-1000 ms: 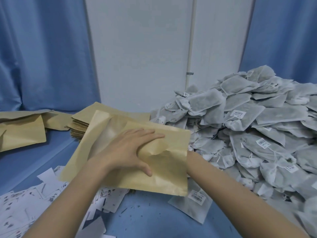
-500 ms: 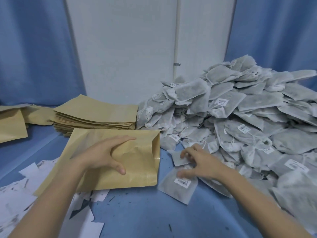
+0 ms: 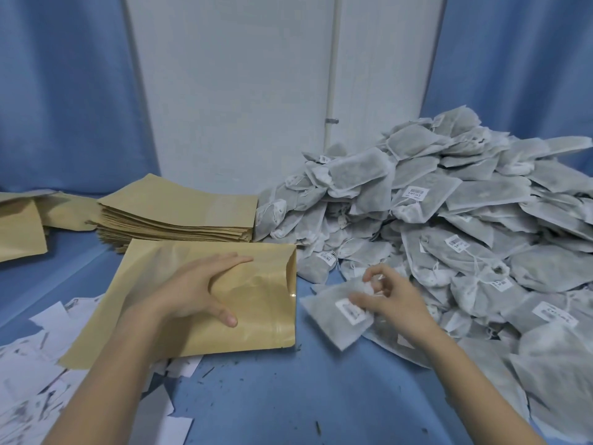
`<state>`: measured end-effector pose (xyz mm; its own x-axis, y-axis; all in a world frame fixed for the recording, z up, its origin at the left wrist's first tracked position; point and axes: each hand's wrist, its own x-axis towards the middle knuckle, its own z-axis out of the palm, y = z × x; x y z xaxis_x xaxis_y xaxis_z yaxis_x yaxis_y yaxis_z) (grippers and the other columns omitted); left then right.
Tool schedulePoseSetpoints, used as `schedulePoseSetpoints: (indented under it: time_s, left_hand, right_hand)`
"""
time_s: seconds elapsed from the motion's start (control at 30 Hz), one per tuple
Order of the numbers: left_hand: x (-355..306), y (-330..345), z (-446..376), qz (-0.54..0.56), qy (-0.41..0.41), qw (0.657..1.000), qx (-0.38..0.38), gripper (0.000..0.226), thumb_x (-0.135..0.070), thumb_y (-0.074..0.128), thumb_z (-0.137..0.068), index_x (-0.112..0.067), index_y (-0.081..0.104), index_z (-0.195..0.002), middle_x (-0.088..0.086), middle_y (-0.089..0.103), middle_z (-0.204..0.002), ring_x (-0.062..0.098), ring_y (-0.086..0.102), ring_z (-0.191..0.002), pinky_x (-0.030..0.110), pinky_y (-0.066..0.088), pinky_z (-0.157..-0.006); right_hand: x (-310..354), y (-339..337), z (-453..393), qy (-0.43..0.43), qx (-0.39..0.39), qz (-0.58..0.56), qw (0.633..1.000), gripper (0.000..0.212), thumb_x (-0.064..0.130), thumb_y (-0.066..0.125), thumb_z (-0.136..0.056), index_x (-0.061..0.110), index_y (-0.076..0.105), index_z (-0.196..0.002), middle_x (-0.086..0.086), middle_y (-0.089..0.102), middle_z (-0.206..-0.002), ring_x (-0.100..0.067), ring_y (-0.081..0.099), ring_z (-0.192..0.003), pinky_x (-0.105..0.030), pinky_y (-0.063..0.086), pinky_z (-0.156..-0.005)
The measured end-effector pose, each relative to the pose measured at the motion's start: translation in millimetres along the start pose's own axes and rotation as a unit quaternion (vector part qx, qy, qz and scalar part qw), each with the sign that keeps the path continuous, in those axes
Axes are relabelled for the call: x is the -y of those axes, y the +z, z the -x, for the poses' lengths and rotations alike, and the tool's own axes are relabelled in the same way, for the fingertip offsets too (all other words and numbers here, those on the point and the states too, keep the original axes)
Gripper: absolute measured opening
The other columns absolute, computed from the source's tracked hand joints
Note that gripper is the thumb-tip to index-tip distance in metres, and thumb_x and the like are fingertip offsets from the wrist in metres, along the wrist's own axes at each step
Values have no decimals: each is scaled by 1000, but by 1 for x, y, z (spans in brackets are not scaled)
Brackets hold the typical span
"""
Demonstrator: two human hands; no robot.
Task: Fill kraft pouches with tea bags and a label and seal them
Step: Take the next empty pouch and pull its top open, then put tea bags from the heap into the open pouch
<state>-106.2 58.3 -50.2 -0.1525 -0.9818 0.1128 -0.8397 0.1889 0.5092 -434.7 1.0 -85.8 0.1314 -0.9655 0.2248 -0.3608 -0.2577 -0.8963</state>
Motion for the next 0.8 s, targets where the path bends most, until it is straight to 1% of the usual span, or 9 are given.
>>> schedulePoseSetpoints:
  time_s: [0.1,0.2,0.3,0.37,0.4,0.5,0.57,0.67,0.8]
  left_hand:
    - [0,-1,1,24,6,1000,10,102,-32,92,-49,-66,31,-123,-22,28,-148,4,22,-138,28,18,-114]
    - [-4,3,0,43,21,999,13,101,-33,93,-48,-69,33,-121,-29,30,-142,-3,26,-132,19,21,-105]
    - [-11,8,-1,76,34,996,9,98,-33,93,-47,-71,36,-118,-36,36,-137,-9,31,-129,13,24,-102]
    - [-13,10,-1,83,37,996,17,96,-33,92,-47,-74,38,-114,-41,38,-132,-12,32,-126,6,25,-99]
    - [-12,10,-1,82,36,996,19,95,-33,92,-47,-73,37,-114,-42,37,-131,-12,33,-126,6,25,-98]
    - [-11,10,0,63,26,998,4,97,-34,92,-48,-68,34,-119,-36,38,-134,-5,33,-129,16,26,-105]
    - [-12,12,-2,51,19,999,4,99,-34,92,-48,-64,33,-122,-30,38,-138,-2,31,-131,22,24,-110]
    - [-13,15,-5,40,12,999,8,100,-32,92,-49,-61,33,-124,-26,37,-141,0,31,-132,21,22,-110]
    - [-11,18,-8,22,-5,1000,7,102,-33,92,-50,-54,34,-132,-19,35,-146,5,29,-135,25,20,-113]
  right_hand:
    - [8,3,0,12,-91,-114,989,28,21,82,-65,24,55,-69,12,46,-57,-11,45,-54,-32,39,-58]
    - [27,33,5,-5,-138,-83,987,30,22,81,-68,24,51,-68,7,51,-64,-11,48,-58,-27,41,-60]
    - [48,67,11,14,94,-88,992,9,18,71,-80,19,64,-86,0,67,-87,-3,59,-72,-16,46,-69]
    - [52,76,10,12,275,-74,959,20,14,60,-89,11,66,-107,-6,69,-106,-7,62,-88,-21,50,-78]
    - [51,74,7,-15,290,-59,955,22,12,57,-91,10,65,-111,-6,68,-109,-7,62,-90,-21,50,-78]
    - [37,54,-4,-77,133,-30,988,22,12,58,-90,25,70,-102,3,72,-100,-6,66,-86,-19,50,-79]
    - [21,36,-13,-63,6,116,991,26,14,59,-86,32,68,-103,7,69,-108,-8,61,-98,-24,45,-90]
    - [-10,20,-22,-11,45,373,927,49,30,57,-82,31,49,-131,2,44,-137,-19,36,-127,-36,30,-107]
    - [-30,18,-24,-40,87,366,926,52,35,57,-82,30,46,-133,3,44,-137,-19,32,-129,-33,30,-107]
